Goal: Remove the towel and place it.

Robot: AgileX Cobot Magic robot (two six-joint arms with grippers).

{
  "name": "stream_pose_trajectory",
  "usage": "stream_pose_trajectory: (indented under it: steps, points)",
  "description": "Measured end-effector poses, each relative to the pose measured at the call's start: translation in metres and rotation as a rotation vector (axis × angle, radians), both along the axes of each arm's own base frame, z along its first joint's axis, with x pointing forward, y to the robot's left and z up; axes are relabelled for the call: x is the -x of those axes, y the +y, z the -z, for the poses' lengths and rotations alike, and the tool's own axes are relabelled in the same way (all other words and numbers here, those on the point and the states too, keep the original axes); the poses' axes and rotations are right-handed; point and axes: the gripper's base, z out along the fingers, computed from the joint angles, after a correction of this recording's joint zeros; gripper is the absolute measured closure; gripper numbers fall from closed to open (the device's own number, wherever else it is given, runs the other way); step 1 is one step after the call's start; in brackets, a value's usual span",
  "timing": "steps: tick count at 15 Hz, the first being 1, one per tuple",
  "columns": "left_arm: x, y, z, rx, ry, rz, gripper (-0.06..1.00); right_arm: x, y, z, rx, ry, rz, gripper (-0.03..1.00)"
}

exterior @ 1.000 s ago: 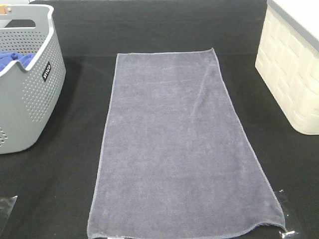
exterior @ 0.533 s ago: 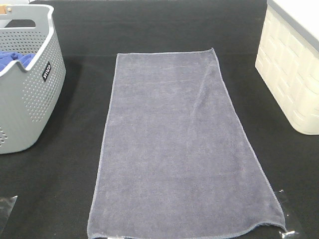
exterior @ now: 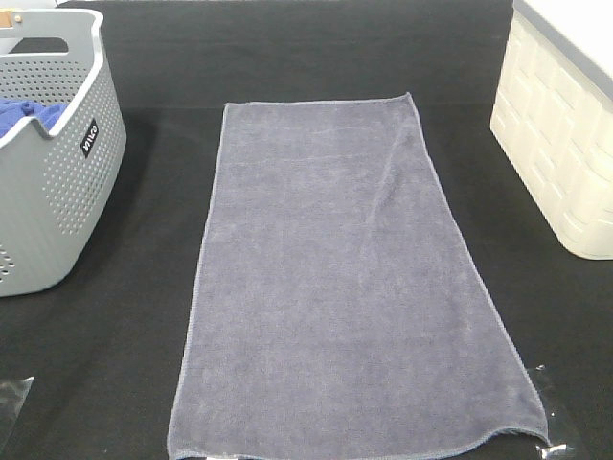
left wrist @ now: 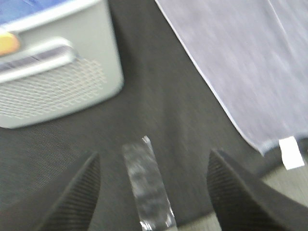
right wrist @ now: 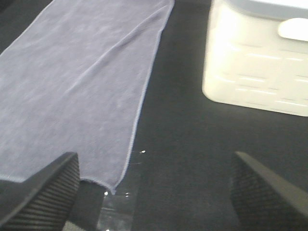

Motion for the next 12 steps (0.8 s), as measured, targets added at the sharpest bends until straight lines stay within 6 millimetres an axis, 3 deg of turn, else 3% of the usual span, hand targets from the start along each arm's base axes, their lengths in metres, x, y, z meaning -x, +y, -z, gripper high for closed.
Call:
stream_pose_trajectory:
  steps: [3,12]
  points:
    - [0.0148,0.0014,0.0000,0.009,-0.096,-0.066,0.32,0.0000,0.0010,0.0000,0.000,-0.006,0.093,0.18]
    - [0.0149,0.0014,0.0000,0.009,-0.097,-0.078,0.32,0.0001,0.0012,0.0000,-0.001,-0.007,0.104,0.18]
